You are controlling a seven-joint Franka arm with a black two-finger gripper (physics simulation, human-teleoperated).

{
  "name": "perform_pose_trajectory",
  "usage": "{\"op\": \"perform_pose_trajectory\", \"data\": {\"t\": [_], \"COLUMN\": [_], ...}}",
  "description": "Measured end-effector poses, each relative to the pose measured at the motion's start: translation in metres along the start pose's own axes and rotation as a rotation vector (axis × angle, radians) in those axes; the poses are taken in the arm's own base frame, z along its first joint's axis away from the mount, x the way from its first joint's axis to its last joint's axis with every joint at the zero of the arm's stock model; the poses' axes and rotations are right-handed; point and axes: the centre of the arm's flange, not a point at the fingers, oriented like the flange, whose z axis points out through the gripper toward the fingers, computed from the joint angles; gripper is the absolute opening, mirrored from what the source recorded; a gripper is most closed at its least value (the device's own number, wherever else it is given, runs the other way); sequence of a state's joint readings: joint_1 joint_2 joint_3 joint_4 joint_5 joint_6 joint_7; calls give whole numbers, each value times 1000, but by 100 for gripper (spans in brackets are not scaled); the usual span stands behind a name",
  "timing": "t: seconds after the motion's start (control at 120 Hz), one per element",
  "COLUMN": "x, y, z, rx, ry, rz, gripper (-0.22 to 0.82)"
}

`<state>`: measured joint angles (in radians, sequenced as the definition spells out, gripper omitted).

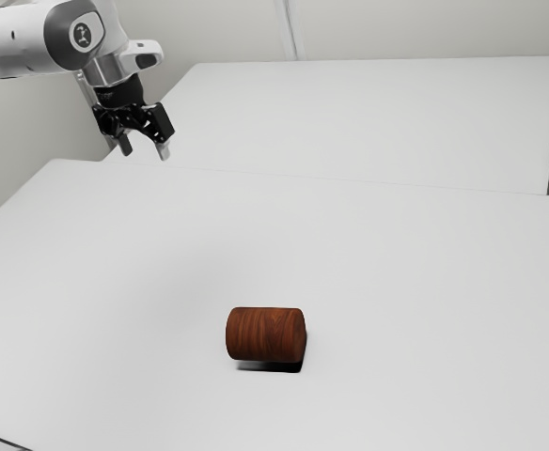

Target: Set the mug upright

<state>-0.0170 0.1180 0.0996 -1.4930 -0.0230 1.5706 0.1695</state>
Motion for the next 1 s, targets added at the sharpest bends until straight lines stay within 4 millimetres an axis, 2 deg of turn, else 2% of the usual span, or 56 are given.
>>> {"op": "perform_pose_trajectory", "data": {"t": [0.342,0.392,0.475,0.6,0.667,0.717,0.775,0.825,1.0], "x": [-2,-4,-14,-43,-58,-66,-77,-95,-126], "y": [1,9,35,66,77,70,50,37,46], "z": [0,1,8,37,46,54,71,87,153], "rx": [-3,-13,-55,-197,-273,-330,-415,-484,-671], "ry": [-6,-13,-36,-105,-124,-136,-155,-166,-205], "rz": [-3,9,45,66,67,44,-12,-59,-120], "gripper": [60,60,60,60,60,60,60,60,60]}}
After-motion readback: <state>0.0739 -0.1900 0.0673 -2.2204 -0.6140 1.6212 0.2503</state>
